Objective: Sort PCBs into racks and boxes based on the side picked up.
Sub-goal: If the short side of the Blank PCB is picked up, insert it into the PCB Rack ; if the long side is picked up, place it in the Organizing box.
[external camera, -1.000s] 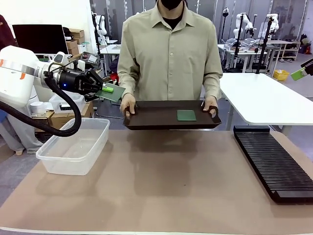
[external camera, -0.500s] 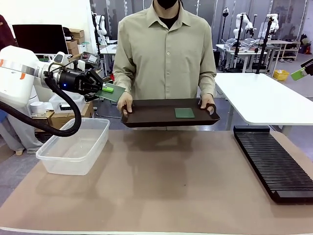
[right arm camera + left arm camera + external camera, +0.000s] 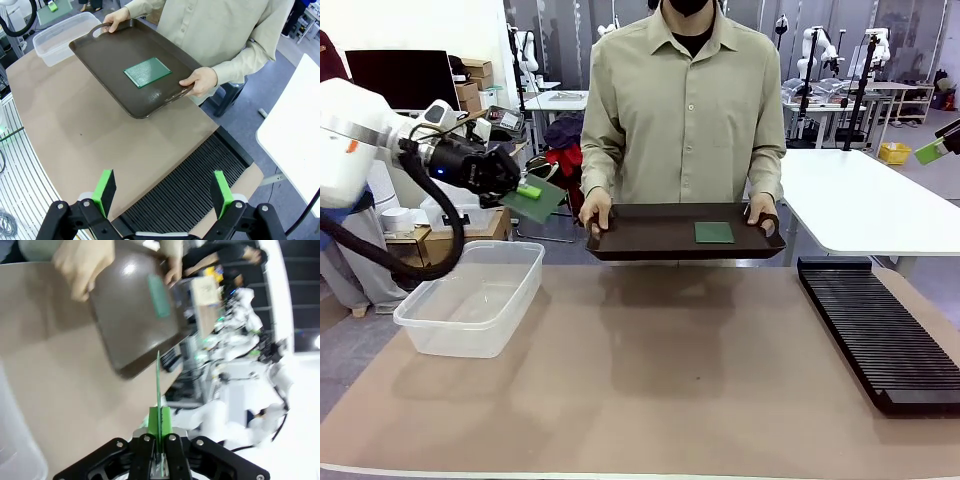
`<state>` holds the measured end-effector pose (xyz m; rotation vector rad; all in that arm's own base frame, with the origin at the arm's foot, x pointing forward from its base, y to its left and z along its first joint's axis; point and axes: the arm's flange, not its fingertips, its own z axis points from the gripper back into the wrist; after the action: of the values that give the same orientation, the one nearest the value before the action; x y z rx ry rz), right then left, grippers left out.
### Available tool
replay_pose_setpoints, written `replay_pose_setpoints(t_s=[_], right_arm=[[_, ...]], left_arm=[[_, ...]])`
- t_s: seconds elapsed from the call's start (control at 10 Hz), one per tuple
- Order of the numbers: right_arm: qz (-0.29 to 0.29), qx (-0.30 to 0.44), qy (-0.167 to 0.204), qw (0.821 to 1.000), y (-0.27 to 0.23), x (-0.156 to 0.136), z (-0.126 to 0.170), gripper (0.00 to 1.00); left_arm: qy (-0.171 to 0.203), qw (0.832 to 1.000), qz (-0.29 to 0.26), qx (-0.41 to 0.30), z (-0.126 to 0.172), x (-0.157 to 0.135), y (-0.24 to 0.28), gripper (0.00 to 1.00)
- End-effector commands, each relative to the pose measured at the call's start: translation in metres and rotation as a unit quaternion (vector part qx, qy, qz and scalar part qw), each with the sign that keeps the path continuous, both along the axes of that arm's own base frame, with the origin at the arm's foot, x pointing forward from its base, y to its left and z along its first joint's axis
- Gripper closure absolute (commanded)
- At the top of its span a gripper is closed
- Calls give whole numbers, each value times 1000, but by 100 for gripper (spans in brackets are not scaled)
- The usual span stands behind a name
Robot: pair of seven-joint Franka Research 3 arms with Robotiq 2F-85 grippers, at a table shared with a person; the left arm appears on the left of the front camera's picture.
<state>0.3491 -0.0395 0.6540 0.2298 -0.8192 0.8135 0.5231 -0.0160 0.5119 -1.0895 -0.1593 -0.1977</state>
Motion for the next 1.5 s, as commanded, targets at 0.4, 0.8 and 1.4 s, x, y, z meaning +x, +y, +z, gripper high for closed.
replay_pose_setpoints(t_s=[0.4, 0.8, 1.4], right_arm=[[5, 4, 2, 1000, 1, 0, -1, 0], [5, 4, 2, 1000, 1, 0, -1, 0], [5, 4, 2, 1000, 1, 0, -1, 0]], left_arm=[[-86, 956, -2, 279, 8, -10, 48, 97], [-72, 939, 50, 332, -51, 3, 42, 97], [-63, 934, 81, 343, -109, 7, 28, 97]])
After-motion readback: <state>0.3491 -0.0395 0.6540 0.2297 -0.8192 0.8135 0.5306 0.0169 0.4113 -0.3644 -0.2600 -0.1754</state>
